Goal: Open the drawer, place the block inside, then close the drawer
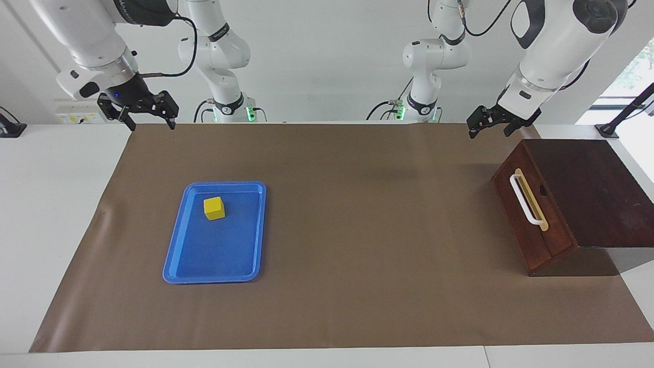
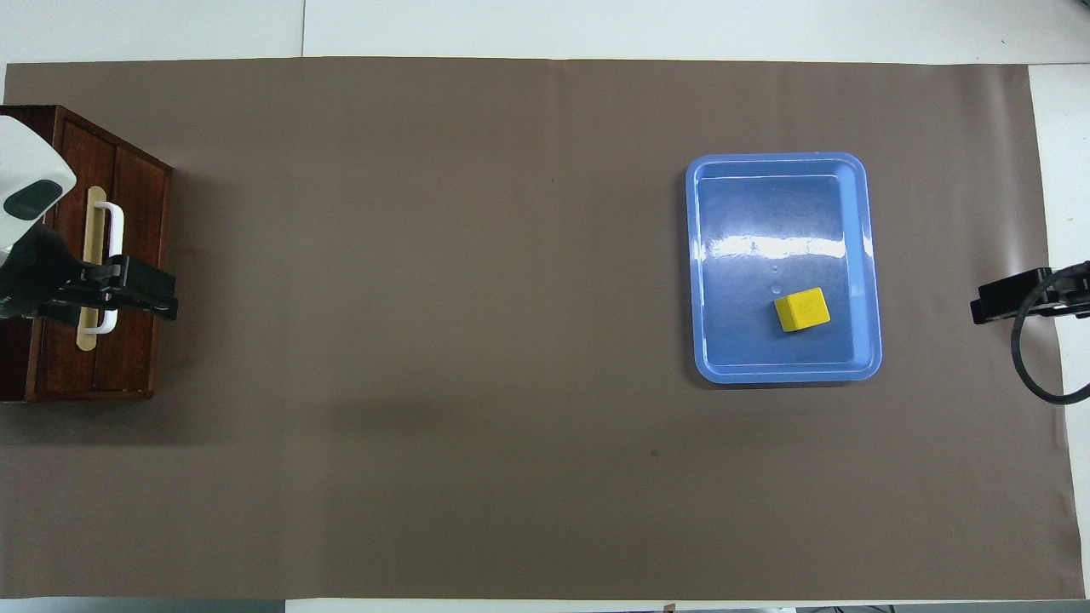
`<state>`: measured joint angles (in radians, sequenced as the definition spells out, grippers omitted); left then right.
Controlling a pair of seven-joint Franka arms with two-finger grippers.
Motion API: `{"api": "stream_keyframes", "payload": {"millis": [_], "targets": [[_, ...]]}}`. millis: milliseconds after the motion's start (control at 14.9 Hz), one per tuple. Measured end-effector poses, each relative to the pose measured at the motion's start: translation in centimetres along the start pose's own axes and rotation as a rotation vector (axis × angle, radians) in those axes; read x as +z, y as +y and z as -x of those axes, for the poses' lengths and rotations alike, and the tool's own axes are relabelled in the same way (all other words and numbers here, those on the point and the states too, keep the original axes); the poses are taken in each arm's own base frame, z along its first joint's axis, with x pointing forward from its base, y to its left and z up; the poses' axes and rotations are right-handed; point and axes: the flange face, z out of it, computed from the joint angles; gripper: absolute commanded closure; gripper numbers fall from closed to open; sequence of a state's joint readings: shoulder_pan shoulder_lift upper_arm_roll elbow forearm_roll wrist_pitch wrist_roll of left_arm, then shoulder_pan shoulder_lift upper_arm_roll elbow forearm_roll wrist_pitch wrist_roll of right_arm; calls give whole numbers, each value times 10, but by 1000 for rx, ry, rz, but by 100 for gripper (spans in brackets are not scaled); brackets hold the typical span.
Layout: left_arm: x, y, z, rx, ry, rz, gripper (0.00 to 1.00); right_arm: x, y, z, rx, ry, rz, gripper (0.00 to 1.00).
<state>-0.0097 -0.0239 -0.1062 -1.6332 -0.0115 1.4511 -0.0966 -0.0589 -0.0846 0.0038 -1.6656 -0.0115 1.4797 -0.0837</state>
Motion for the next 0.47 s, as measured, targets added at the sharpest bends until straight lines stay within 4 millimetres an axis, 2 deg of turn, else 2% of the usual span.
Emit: {"api": "stream_keyframes", "payload": {"millis": [268, 469], "targets": [[-2, -3, -5, -5, 39, 1, 0, 0, 0, 0, 0, 0, 0, 0], [7, -10, -14, -8, 72, -63, 0, 0, -3, 0, -28, 0, 1, 0]]}}
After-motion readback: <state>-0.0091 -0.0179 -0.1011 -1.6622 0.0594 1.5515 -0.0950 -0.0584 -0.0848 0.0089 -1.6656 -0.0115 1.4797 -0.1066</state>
